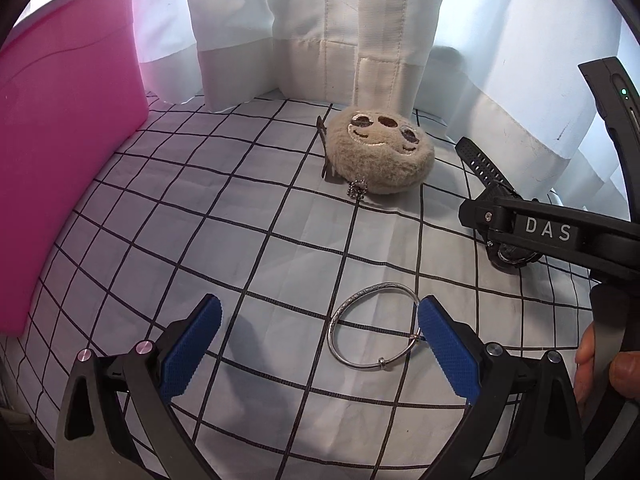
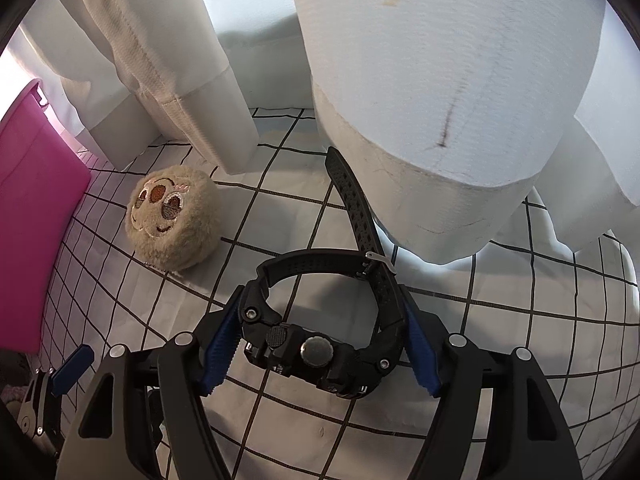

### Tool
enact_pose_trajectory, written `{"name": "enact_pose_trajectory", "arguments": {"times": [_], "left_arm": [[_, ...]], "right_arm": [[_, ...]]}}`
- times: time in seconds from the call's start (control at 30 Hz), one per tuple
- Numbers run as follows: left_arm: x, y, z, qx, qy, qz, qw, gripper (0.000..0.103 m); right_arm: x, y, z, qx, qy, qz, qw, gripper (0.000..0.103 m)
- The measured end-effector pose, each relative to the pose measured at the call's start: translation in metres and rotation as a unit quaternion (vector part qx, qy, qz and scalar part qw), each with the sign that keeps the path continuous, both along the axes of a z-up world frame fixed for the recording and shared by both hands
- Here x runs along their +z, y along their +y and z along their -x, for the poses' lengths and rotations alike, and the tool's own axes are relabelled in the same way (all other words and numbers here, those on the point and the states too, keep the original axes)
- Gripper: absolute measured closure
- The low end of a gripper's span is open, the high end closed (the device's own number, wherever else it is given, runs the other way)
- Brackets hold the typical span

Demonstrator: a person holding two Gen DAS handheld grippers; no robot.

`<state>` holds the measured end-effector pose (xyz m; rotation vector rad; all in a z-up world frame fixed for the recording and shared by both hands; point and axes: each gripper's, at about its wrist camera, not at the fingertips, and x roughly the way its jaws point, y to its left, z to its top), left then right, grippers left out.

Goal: Organize jewelry

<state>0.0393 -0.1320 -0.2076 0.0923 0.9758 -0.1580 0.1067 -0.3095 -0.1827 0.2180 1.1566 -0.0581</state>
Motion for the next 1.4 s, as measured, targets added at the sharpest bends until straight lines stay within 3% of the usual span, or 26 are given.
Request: {"name": "enact_pose_trajectory", "arguments": {"times": [0.2,0.5,0.57,0.77,0.83,1.1,1.17,1.4], "left_arm": [[-0.012,-0.016,-0.001,-0.027,0.007,-0.033,0.9991,0.005],[-0.011,-0.012,-0.002,-0.022,0.0,-0.029,0.9993,0.007],[-0.01,-0.01,0.002,-0.027,-0.003,-0.027,0.9993,0.011],[-0.002,-0.018,0.01,-0.066,-0.013,-0.025,0.9974,0.057],[-0.001,-0.021,0.012,-0.071,-0.015,-0.033,0.9969,0.058],[0.004,-0.004,0.011,-0.055,-0.002,-0.004,0.9985,0.063],[0.006,-0.001,0.011,-0.055,-0.001,-0.009,0.9984,0.098],[0.008,0.021,0.009,-0.041,0.003,0.018,0.999,0.097]], "right_arm": [[-0.002,0.003,-0.001,0.004,0.0,0.003,1.0,0.034],[-0.004,0.011,0.001,0.01,-0.006,0.016,1.0,0.034],[-0.004,0.01,0.002,0.008,-0.008,0.012,1.0,0.034],[-0.004,0.008,0.008,0.003,-0.016,0.011,1.0,0.035],[-0.002,0.003,0.015,0.0,-0.019,0.008,1.0,0.035],[0.0,-0.007,0.033,-0.01,-0.031,-0.001,0.999,0.036],[0.001,-0.01,0.035,-0.013,-0.031,-0.004,0.999,0.036],[0.001,-0.009,0.041,-0.018,-0.033,-0.003,0.999,0.036]]}}
